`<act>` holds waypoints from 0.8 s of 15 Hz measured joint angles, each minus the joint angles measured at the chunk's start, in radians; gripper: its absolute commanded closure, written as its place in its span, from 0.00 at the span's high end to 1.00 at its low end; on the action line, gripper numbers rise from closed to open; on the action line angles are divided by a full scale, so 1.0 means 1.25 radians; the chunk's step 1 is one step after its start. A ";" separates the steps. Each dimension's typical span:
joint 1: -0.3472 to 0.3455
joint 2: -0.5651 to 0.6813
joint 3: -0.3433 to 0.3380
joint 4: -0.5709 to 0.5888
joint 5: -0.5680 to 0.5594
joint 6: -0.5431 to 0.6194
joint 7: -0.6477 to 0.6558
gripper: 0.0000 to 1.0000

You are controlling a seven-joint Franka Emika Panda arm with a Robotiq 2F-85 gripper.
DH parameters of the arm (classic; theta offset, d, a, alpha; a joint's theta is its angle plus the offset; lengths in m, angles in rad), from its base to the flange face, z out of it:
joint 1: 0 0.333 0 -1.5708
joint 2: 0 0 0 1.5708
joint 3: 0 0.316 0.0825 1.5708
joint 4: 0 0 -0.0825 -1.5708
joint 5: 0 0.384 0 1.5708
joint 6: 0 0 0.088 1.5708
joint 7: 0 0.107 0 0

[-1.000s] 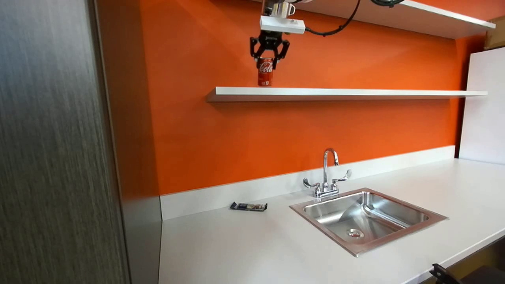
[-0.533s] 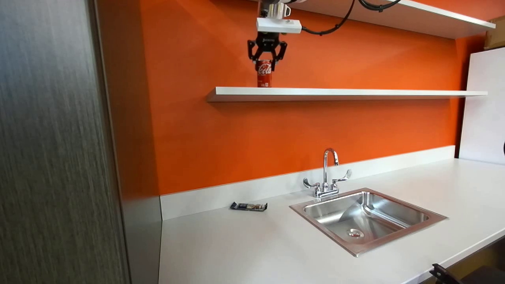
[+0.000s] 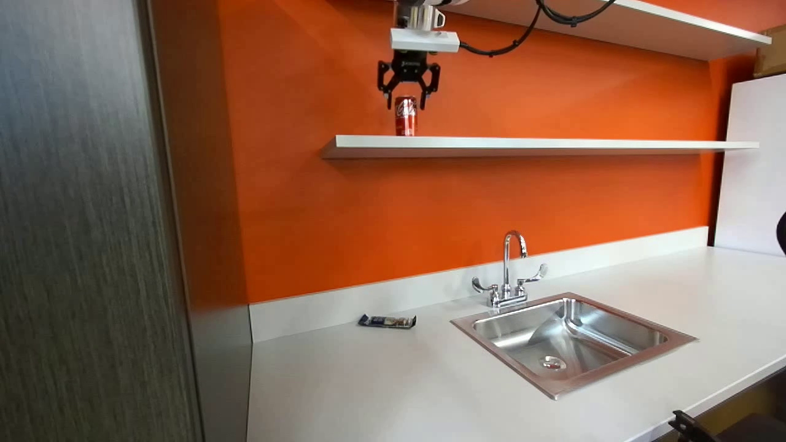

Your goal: Put the can on the bottom shelf

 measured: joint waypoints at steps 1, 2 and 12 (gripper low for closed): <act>0.000 0.007 0.000 0.008 0.000 -0.004 0.004 1.00; 0.000 0.012 -0.001 0.015 0.000 -0.006 0.006 1.00; -0.005 -0.002 -0.011 0.008 0.007 -0.009 0.012 1.00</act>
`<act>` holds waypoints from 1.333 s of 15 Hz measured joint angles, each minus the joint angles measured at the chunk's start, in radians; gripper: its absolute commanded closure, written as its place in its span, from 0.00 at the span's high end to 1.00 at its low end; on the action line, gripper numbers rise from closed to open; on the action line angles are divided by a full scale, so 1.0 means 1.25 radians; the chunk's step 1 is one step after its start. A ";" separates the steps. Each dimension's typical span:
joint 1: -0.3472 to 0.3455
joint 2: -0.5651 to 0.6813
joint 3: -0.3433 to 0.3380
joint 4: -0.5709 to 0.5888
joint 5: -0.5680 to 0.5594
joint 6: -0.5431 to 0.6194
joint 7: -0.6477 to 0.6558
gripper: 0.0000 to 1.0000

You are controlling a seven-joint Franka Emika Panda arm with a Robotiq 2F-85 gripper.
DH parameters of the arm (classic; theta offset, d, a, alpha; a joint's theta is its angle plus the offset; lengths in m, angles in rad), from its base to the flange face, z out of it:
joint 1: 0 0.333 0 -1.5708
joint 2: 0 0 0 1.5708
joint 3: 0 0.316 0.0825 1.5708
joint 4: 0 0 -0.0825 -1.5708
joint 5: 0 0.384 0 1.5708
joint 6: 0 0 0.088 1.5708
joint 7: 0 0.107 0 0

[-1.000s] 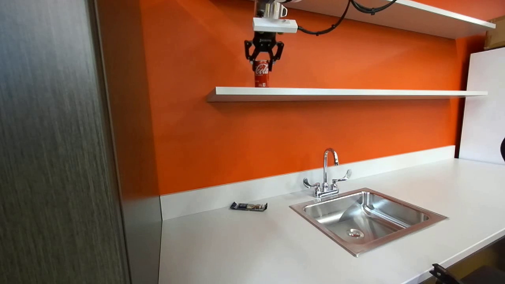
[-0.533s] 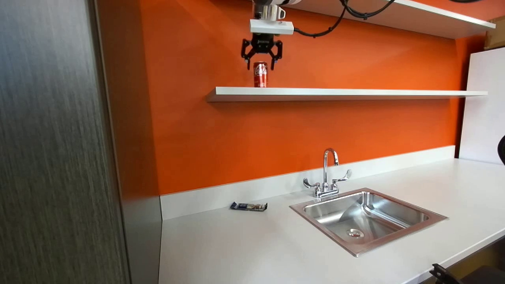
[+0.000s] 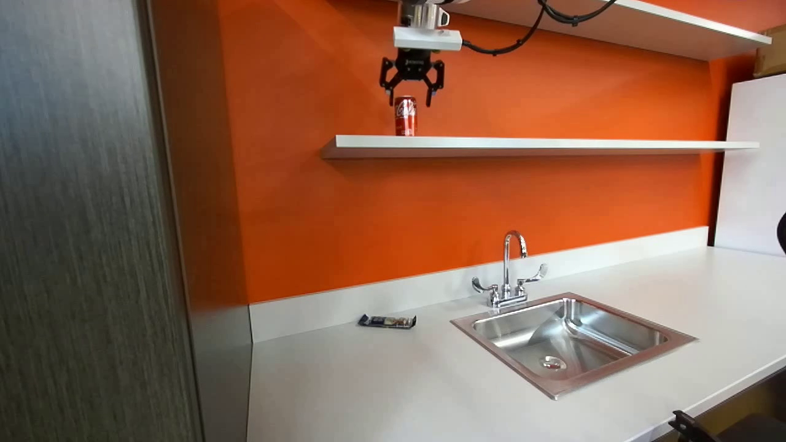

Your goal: Put the can on the bottom shelf

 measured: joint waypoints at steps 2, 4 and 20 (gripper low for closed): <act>-0.004 -0.024 -0.006 -0.031 0.011 0.001 -0.001 1.00; -0.009 -0.055 -0.014 -0.070 0.021 0.002 -0.003 1.00; -0.012 -0.348 -0.027 -0.403 0.077 -0.212 -0.176 1.00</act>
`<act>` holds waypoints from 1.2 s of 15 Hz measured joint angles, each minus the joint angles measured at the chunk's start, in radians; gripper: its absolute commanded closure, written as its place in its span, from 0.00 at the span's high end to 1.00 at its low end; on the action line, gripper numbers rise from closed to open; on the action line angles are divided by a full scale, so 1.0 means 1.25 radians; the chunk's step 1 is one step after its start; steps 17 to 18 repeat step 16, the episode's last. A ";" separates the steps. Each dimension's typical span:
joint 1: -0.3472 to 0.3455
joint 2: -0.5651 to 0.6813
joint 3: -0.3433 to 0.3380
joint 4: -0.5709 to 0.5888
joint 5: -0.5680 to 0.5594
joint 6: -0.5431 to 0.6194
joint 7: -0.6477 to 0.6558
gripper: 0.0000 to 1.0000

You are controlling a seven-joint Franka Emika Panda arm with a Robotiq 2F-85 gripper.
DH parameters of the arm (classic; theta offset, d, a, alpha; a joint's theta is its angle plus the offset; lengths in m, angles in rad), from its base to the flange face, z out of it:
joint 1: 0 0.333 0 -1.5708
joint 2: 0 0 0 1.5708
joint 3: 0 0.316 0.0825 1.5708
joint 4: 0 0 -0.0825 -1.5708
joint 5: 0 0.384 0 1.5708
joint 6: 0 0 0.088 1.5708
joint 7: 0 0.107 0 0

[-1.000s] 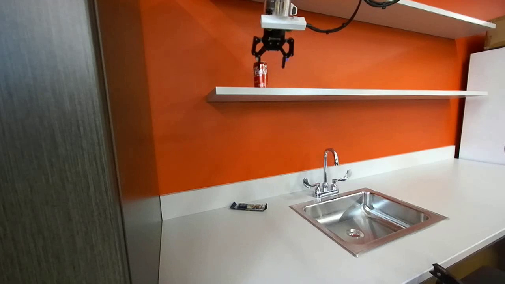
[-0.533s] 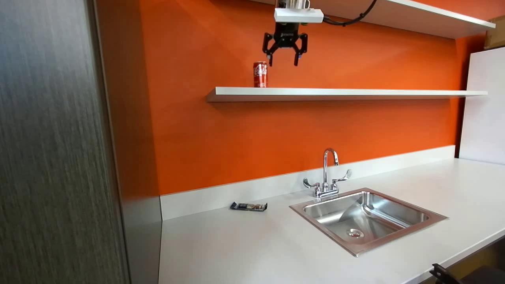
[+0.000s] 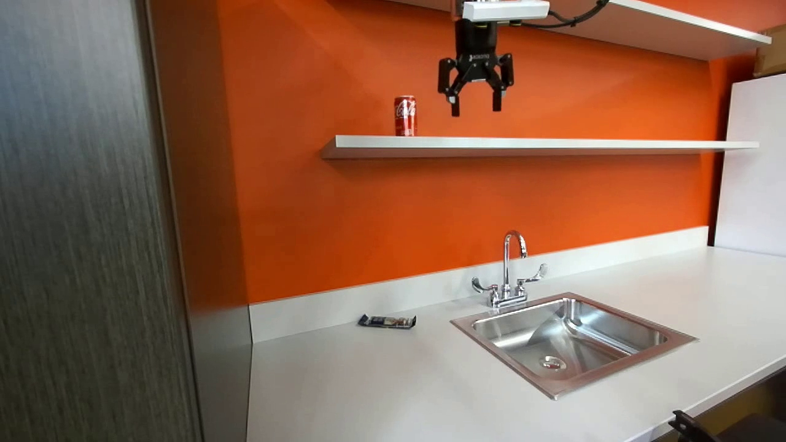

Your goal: Put the can on the bottom shelf

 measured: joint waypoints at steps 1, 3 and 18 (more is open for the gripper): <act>0.000 -0.011 0.000 -0.021 0.003 -0.028 -0.014 1.00; 0.000 -0.022 -0.001 -0.067 0.011 -0.068 -0.040 1.00; -0.015 -0.140 -0.061 -0.424 0.108 -0.052 -0.138 1.00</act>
